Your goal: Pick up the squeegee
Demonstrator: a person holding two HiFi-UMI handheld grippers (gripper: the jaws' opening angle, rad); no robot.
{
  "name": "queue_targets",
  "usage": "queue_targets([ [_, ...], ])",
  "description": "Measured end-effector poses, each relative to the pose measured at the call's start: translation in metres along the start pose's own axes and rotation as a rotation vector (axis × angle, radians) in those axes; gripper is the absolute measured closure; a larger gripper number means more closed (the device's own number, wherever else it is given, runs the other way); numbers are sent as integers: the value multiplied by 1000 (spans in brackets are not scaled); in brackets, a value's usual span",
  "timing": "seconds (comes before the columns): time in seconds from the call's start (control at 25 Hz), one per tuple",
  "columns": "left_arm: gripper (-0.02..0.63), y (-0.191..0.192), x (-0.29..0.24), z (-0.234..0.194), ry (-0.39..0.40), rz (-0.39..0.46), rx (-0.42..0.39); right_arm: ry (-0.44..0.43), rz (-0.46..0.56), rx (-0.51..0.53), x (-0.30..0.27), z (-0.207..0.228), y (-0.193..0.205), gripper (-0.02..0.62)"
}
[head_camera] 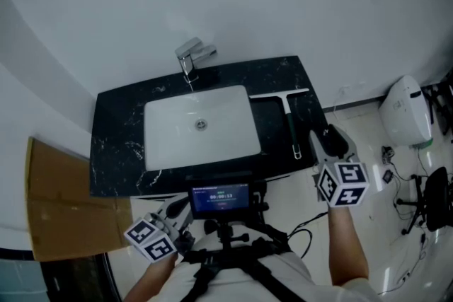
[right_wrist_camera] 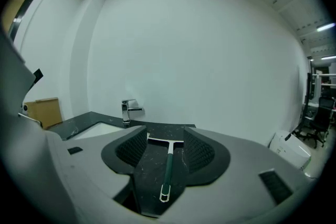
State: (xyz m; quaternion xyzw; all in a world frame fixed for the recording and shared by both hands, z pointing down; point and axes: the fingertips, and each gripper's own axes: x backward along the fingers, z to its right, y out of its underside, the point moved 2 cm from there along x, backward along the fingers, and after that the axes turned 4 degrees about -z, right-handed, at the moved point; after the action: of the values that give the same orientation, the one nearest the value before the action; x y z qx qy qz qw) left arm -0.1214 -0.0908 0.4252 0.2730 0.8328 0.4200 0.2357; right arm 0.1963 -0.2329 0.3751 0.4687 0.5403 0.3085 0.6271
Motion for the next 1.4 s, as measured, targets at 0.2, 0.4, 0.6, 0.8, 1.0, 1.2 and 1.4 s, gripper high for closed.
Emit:
queue_targets([
  [0.2, 609, 0, 5, -3, -20, 7, 3, -5, -29, 6, -18, 0, 13, 371],
  [0.4, 609, 0, 7, -4, -31, 11, -1, 13, -69, 36, -39, 4, 34, 371],
  [0.6, 609, 0, 11, -5, -43, 22, 3, 11, -115, 41, -57, 6, 55, 371],
  [0.8, 609, 0, 12, -7, -55, 22, 9, 3, -155, 40, -74, 6, 70, 371],
  [1.0, 609, 1, 12, -7, -66, 23, 11, -7, -196, 37, -93, 4, 86, 371],
  [1.2, 609, 0, 13, -10, -79, 19, 12, -17, -233, 30, -109, 4, 98, 371],
  [1.4, 609, -1, 14, -13, -90, 20, 15, -20, -270, 41, -128, 5, 109, 371],
])
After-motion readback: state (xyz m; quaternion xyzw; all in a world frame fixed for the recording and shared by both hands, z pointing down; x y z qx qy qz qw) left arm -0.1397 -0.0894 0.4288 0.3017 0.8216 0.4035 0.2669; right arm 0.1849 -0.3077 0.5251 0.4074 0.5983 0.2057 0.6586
